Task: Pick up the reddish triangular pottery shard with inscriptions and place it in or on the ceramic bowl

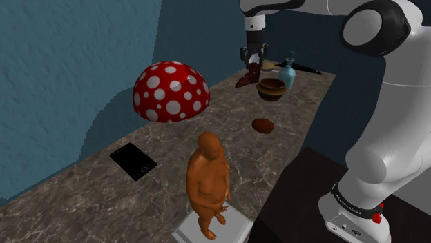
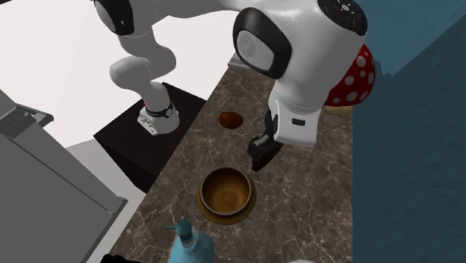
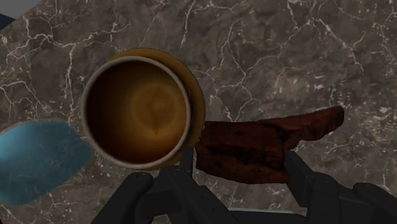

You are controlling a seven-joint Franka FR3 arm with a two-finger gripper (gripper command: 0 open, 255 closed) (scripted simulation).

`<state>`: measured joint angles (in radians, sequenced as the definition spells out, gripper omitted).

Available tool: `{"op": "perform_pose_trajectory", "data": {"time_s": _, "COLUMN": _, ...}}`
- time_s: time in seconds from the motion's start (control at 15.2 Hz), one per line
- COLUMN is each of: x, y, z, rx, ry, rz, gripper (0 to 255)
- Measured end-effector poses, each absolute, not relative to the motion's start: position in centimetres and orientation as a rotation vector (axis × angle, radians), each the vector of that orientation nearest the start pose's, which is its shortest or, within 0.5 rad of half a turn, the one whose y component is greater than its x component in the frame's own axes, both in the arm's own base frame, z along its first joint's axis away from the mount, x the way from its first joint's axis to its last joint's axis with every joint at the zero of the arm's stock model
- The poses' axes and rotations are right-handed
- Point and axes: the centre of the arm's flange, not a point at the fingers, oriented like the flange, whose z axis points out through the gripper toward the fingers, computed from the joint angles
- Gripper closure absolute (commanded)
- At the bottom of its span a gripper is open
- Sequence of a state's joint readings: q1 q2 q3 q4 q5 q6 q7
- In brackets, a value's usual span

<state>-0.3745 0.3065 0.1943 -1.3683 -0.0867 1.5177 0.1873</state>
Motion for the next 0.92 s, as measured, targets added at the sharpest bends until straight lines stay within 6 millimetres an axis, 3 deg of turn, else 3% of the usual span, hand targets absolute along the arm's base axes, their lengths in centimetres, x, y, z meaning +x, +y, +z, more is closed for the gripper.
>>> {"op": "perform_pose_trajectory", "data": {"time_s": 0.73, "x": 58.0, "y": -28.0, "z": 53.5, "rx": -3.107, "ry": 0.581, "rz": 0.239, "gripper": 255}}
{"op": "perform_pose_trajectory", "data": {"time_s": 0.92, "x": 57.4, "y": -29.2, "z": 52.5, "rx": -3.107, "ry": 0.579, "rz": 0.237, "gripper": 255}}
